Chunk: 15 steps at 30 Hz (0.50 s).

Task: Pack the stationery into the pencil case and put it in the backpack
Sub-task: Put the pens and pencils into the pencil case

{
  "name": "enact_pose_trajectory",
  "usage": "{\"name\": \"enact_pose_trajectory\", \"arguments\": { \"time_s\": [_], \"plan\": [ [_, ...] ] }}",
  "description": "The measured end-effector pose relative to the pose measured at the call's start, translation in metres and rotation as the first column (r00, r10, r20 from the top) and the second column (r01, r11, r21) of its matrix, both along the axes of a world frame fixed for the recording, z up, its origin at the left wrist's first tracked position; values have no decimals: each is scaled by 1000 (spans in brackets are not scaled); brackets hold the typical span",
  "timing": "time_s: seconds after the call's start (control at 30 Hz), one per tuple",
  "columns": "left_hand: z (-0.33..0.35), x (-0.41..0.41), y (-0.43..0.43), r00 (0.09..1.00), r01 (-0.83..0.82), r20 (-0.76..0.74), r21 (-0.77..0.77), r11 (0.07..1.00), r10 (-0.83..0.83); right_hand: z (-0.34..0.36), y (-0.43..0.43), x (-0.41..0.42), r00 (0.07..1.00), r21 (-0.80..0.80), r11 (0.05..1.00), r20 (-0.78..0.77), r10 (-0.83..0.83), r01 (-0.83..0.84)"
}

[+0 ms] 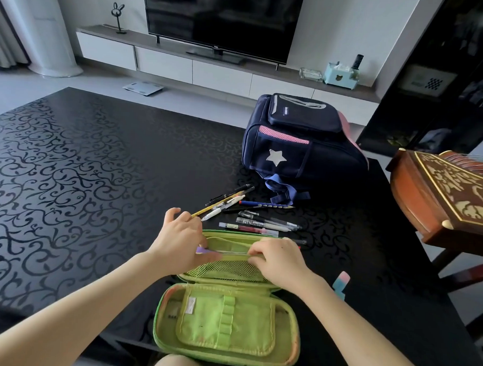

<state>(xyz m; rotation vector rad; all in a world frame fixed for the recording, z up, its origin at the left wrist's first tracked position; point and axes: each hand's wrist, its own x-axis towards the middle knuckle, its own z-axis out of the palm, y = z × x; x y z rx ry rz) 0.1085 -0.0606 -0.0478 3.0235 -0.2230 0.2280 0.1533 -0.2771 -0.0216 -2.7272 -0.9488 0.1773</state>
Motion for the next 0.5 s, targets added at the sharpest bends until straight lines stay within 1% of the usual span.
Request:
{"name": "enact_pose_trajectory", "arguments": {
  "time_s": [0.07,0.13,0.2,0.23,0.3,0.33,0.37,0.43,0.47,0.5],
  "plan": [
    [4,7,0,999,1,-36,27,1000,0,-7,-4,-4,998,85,996,60,19,-24],
    [8,14,2,996,-50,-69,-17,999,49,-15,-10,-11,990,176,980,123,71,-92],
    [10,21,1,997,-69,-35,-134,989,65,-23,-17,-17,971,217,963,206,117,-162],
    [10,23,-1,995,-78,-72,-200,977,65,-26,-21,-20,965,228,956,227,134,-186],
    [13,26,-3,969,-122,-244,-371,921,31,-28,-28,-23,956,259,936,234,179,-239],
    [15,26,-6,952,-124,-307,-441,889,-19,-25,-34,-22,958,316,918,233,170,-240],
    [18,26,-8,941,-108,-332,-475,873,-64,-20,-39,-20,967,405,891,227,120,-206],
    [27,24,-6,927,-77,-348,-538,839,-138,-4,-49,-12,980,590,805,188,-66,-59],
    [34,22,-6,913,-71,-366,-579,813,-180,3,-54,-5,974,637,770,155,-166,30],
    [41,19,-5,893,-64,-387,-612,789,-228,8,-58,3,962,639,760,117,-247,117]
  ]
}}
